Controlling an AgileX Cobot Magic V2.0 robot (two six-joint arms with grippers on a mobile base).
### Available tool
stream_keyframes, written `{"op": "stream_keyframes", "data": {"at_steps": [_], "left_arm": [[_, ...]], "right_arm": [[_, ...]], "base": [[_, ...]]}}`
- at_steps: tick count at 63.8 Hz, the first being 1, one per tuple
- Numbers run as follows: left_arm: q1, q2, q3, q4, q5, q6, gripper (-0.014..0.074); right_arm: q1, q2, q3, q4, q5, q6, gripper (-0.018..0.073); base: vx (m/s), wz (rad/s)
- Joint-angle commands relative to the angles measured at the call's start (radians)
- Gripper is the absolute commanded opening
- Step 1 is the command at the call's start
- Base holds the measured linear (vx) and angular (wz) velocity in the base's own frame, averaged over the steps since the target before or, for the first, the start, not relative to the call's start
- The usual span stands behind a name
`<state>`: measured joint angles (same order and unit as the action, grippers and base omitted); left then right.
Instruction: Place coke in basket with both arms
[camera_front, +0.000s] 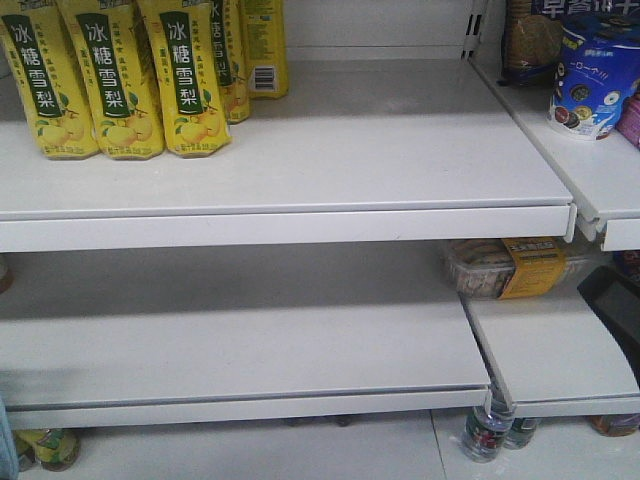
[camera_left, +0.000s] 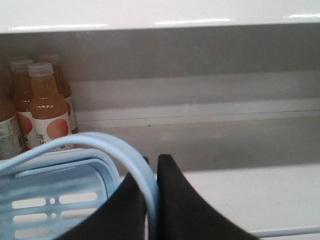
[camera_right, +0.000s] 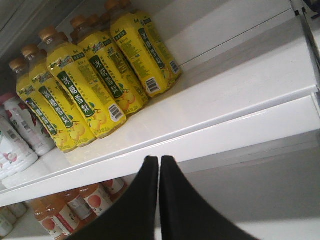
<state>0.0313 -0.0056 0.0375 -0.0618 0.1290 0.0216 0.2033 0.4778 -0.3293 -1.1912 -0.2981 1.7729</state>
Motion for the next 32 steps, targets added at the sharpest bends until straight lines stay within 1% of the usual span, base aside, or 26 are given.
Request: {"op": "stream_keyframes", "data": {"at_steps": [1, 5, 11, 14, 15, 18, 19, 20, 23, 24, 25, 28, 29, 32], "left_arm": [[0.002, -0.021, 0.002, 0.034, -0.147, 0.038, -0.0006], [0.002, -0.021, 0.002, 0.034, -0.147, 0.038, -0.0006], [0.002, -0.021, 0.002, 0.034, -0.147, 0.038, -0.0006], [0.002, -0.021, 0.002, 0.034, -0.147, 0.038, -0.0006], [0.002, -0.021, 0.002, 0.034, -0.147, 0.038, -0.0006], [0.002, -0.021, 0.002, 0.034, -0.147, 0.038, -0.0006], [0.002, -0.021, 0.002, 0.034, -0.147, 0.038, -0.0006], [0.002, -0.021, 0.002, 0.034, -0.147, 0.038, -0.0006], [0.002, -0.021, 0.002, 0.034, -0.147, 0.038, -0.0006], [0.002, -0.021, 0.002, 0.034, -0.147, 0.038, -0.0006], [0.002, -0.021, 0.002, 0.034, -0.147, 0.038, -0.0006], [0.002, -0.021, 0.002, 0.034, -0.147, 0.038, -0.0006], [0.002, -0.021, 0.002, 0.034, -0.147, 0.038, -0.0006], [0.002, -0.021, 0.002, 0.034, -0.147, 0.038, -0.0006]], "right_arm": [[0.026, -0.003, -0.024, 0.035, -0.001, -0.023, -0.0005], [0.048, -0.005, -0.011, 0.049, 0.017, -0.029, -0.0005], [0.07, -0.011, 0.027, 0.124, 0.055, -0.044, -0.0005], [0.07, -0.02, 0.054, 0.211, 0.087, -0.073, -0.0005], [0.07, -0.023, 0.062, 0.26, 0.099, -0.086, -0.0005], [0.07, -0.039, 0.084, 0.369, 0.136, -0.156, -0.0005], [0.07, -0.045, 0.091, 0.409, 0.154, -0.182, -0.0005], [0.07, -0.054, 0.102, 0.469, 0.167, -0.226, -0.0005], [0.07, -0.078, 0.125, 0.591, 0.207, -0.33, -0.0005], [0.07, -0.087, 0.132, 0.649, 0.216, -0.369, -0.0005], [0.07, -0.097, 0.139, 0.688, 0.224, -0.433, -0.0005], [0.07, -0.132, 0.161, 0.797, 0.235, -0.569, -0.0005], [0.07, -0.149, 0.172, 0.847, 0.236, -0.639, -0.0005], [0.07, -0.184, 0.194, 0.932, 0.226, -0.776, -0.0005]], "base": [[0.0, 0.0], [0.0, 0.0], [0.0, 0.0], [0.0, 0.0], [0.0, 0.0], [0.0, 0.0], [0.0, 0.0], [0.0, 0.0], [0.0, 0.0], [0.0, 0.0], [0.0, 0.0], [0.0, 0.0], [0.0, 0.0], [0.0, 0.0]]}}
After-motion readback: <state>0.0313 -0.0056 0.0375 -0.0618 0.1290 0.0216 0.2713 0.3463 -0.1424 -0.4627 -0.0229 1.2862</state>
